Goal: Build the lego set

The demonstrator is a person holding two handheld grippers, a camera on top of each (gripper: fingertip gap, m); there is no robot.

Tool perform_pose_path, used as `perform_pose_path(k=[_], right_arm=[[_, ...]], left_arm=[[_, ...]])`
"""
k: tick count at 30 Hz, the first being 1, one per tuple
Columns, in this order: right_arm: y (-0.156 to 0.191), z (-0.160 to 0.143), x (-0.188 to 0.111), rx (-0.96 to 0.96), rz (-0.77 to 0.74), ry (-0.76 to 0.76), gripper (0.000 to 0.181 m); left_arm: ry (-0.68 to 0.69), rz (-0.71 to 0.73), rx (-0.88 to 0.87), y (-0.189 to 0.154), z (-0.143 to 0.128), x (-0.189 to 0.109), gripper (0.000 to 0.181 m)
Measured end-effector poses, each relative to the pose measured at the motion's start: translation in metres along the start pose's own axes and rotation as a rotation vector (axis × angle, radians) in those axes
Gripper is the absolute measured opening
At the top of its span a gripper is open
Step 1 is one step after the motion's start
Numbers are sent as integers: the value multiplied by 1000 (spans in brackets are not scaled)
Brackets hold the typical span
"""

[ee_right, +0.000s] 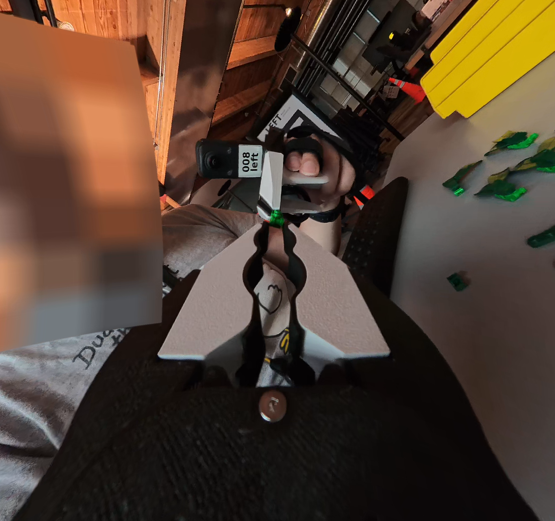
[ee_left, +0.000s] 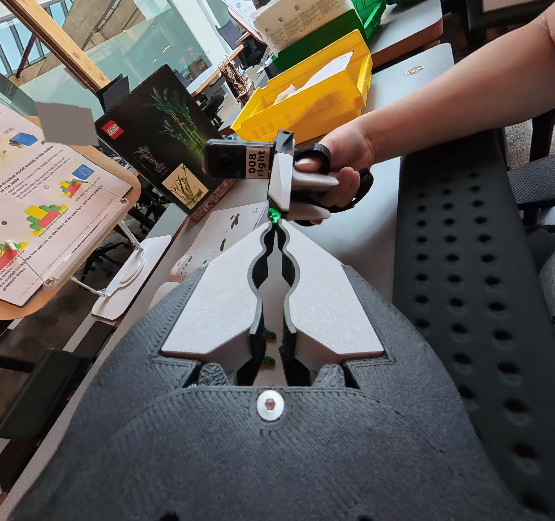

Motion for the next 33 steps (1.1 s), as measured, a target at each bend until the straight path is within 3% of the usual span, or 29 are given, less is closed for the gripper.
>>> perform_pose_path(k=[11, 15, 19, 33], right_arm=[[1, 2, -2, 0, -16, -15, 6], [1, 4, -2, -8, -16, -36, 6], [2, 3, -1, 5, 4, -33, 6], [5, -6, 7, 34, 54, 55, 6]], left_arm=[[-13, 18, 2, 2, -1, 2, 0], [-31, 29, -28, 2, 3, 7, 24], [-35, 56, 18, 1, 4, 10, 6], [-27, -60, 78, -7, 6, 3, 8]])
Point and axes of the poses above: each gripper's, where its closed fingertips meet, x out along the fingers, z out of its top, y = z × x across the jaws, the point moved 6 cm from there along -x, back along the fingers, and after that the axes turned 7 degrees about y, right-handed, at the moved point
